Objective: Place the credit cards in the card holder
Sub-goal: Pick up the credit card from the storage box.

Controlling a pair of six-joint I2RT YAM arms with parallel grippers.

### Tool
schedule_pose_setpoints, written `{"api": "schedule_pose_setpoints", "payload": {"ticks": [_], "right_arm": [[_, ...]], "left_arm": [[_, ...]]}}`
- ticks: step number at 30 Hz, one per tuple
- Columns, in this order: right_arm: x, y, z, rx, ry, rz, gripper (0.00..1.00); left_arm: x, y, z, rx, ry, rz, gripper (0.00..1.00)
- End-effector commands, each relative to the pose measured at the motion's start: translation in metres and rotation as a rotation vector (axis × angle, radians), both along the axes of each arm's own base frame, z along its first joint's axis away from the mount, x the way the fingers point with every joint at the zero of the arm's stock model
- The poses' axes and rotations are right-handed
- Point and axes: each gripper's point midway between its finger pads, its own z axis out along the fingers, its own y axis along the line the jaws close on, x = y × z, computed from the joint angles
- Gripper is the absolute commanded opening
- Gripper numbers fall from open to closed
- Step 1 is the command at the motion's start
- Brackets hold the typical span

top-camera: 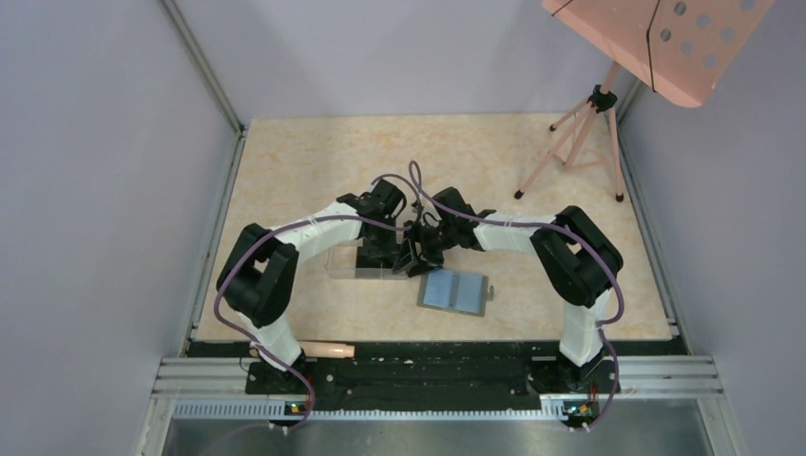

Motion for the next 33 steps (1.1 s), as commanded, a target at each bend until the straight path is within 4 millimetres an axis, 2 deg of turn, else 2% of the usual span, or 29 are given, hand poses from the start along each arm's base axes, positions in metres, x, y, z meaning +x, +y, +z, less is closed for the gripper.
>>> {"api": "schedule_pose_setpoints", "payload": {"ticks": [1,3,6,8,9,15,16,18,20,23,26,29,33], "right_arm": [[0.002,0.014,0.019,0.072,-0.068,0.030,0.62],[-0.001,0.011,0.016,0.055,-0.049,0.029,0.62],[-0.001,0.011,0.016,0.054,-0.048,0.030,0.62],[-0.001,0.011,0.016,0.052,-0.048,0.031,0.62],[-0.001,0.011,0.016,0.052,-0.048,0.030,0.62],[-0.001,0.010,0.016,0.048,-0.051,0.031,0.62],[-0.001,0.010,0.016,0.047,-0.050,0.030,0.62],[-0.001,0.010,0.016,0.047,-0.052,0.029,0.62],[-0.001,0.010,0.015,0.046,-0.052,0.031,0.62],[-0.002,0.010,0.015,0.044,-0.051,0.032,0.62],[-0.002,0.009,0.015,0.042,-0.050,0.032,0.62],[-0.002,0.009,0.014,0.041,-0.051,0.033,0.62],[-0.002,0.009,0.014,0.041,-0.049,0.034,0.62]], "left_arm": [[-0.003,-0.001,-0.002,0.074,0.014,-0.049,0.32],[-0.003,-0.002,-0.003,0.083,0.013,-0.059,0.24],[-0.004,-0.005,-0.001,0.080,0.008,-0.065,0.07],[-0.004,-0.006,0.001,0.072,0.003,-0.065,0.00],[-0.004,-0.008,0.002,0.065,0.000,-0.063,0.00],[-0.004,-0.014,0.013,0.009,-0.025,-0.054,0.00],[-0.003,-0.015,0.014,0.000,-0.028,-0.051,0.05],[-0.003,-0.014,0.017,-0.017,-0.034,-0.036,0.23],[-0.002,-0.015,0.019,-0.042,-0.039,-0.027,0.34],[-0.003,-0.016,0.017,-0.101,-0.017,-0.016,0.34],[-0.004,-0.018,0.014,-0.151,-0.001,-0.008,0.30],[-0.006,-0.021,0.010,-0.169,0.011,-0.017,0.25],[-0.007,-0.020,0.008,-0.164,0.021,-0.016,0.24]]}}
